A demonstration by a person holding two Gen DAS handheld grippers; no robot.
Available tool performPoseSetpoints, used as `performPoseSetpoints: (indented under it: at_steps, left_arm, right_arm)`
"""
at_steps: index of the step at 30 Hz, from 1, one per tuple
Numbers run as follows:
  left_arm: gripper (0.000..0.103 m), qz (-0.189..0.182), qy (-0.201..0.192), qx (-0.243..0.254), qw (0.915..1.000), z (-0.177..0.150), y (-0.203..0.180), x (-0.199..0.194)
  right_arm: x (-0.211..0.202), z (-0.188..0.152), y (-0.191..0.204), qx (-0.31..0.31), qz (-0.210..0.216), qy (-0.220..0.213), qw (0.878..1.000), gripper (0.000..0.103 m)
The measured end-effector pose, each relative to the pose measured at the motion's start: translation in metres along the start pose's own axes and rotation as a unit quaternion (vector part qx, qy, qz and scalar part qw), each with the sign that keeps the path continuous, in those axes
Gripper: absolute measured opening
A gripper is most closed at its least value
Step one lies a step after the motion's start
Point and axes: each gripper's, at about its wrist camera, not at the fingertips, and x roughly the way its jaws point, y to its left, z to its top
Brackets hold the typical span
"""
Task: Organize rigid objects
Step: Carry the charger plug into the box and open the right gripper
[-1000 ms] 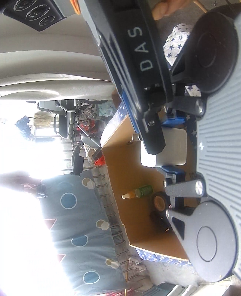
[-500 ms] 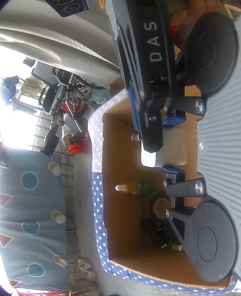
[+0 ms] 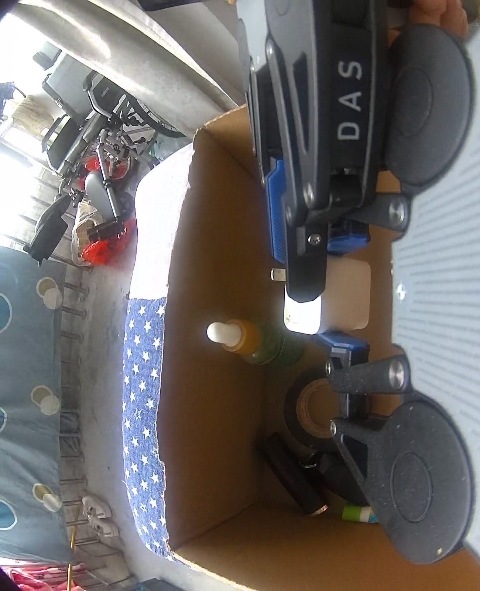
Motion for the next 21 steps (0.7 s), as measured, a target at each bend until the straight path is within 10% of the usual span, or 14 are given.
performPoseSetpoints:
  at_steps: [21]
  left_arm:
    - [0.065, -0.007, -0.035, 0.007, 0.9993, -0.006, -0.015, -0.029]
  right_arm:
    - [-0.018, -0.01, -0.003, 0.021, 0.014, -0.016, 1.0, 0.028]
